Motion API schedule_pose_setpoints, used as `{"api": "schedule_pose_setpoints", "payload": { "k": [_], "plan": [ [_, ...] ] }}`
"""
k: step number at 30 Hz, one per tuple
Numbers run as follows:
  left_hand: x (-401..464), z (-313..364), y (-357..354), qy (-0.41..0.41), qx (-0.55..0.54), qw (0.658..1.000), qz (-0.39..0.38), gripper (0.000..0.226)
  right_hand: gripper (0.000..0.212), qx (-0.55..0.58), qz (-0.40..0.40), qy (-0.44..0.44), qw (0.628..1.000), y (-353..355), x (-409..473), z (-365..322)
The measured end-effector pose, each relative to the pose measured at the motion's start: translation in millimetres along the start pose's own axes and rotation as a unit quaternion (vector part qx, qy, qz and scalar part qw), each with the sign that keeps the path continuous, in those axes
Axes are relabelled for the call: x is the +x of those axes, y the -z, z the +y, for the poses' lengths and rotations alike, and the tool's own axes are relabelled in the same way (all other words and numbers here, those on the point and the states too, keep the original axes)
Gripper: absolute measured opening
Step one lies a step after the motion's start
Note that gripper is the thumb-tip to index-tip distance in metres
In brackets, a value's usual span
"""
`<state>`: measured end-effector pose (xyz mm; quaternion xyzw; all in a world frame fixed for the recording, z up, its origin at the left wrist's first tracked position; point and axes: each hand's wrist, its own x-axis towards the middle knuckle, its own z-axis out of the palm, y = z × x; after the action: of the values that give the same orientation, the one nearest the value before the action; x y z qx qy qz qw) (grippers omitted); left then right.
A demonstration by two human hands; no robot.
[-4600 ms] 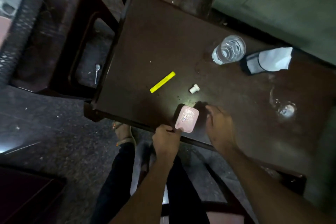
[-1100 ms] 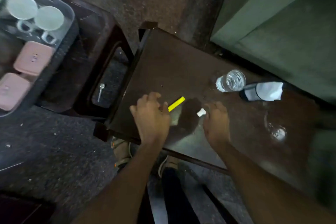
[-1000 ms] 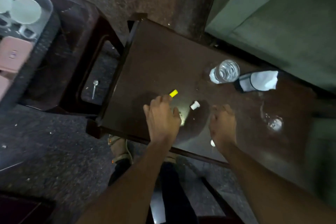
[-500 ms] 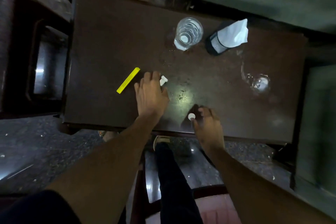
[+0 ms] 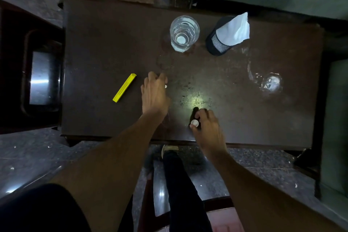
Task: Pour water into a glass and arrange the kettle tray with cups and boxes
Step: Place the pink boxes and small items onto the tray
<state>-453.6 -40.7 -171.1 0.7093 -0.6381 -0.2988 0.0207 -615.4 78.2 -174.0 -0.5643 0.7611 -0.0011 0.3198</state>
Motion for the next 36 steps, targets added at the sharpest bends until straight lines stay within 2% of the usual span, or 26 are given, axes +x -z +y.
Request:
{"api": "schedule_pose_setpoints", "payload": {
  "k": [5, 10, 14, 17, 22, 26, 32, 36],
  "plan": [
    [-1, -3, 0, 0.002, -0.013, 1.000, 0.008, 0.048, 0.017, -0.023, -0.002, 0.015, 1.000, -3, -1, -4],
    [0, -11, 21, 0.006, -0.042, 0.998, 0.036, 0.044, 0.017, -0.007, 0.010, 0.023, 1.000, 5, 11, -21],
    [12, -31, 63, 0.022, -0.077, 0.992, 0.094, 0.042, 0.017, -0.010, 0.026, 0.060, 0.998, 20, 43, -64],
    [21, -57, 110, 0.040, -0.116, 0.978, 0.166, 0.038, 0.022, -0.008, 0.044, 0.116, 0.992, 34, 73, -123],
    [21, -129, 204, 0.104, -0.166, 0.928, 0.317, 0.027, 0.021, -0.020, 0.078, 0.253, 0.964, 48, 112, -257],
    [-3, -217, 265, 0.190, -0.195, 0.861, 0.429, 0.024, 0.022, -0.023, 0.083, 0.352, 0.932, 33, 115, -368],
    [-68, -332, 304, 0.307, -0.215, 0.774, 0.510, 0.021, 0.019, -0.037, 0.060, 0.484, 0.872, -18, 86, -509],
    [-103, -385, 304, 0.372, -0.192, 0.756, 0.504, 0.021, 0.021, -0.060, 0.050, 0.535, 0.841, -56, 61, -583]
  ]
}}
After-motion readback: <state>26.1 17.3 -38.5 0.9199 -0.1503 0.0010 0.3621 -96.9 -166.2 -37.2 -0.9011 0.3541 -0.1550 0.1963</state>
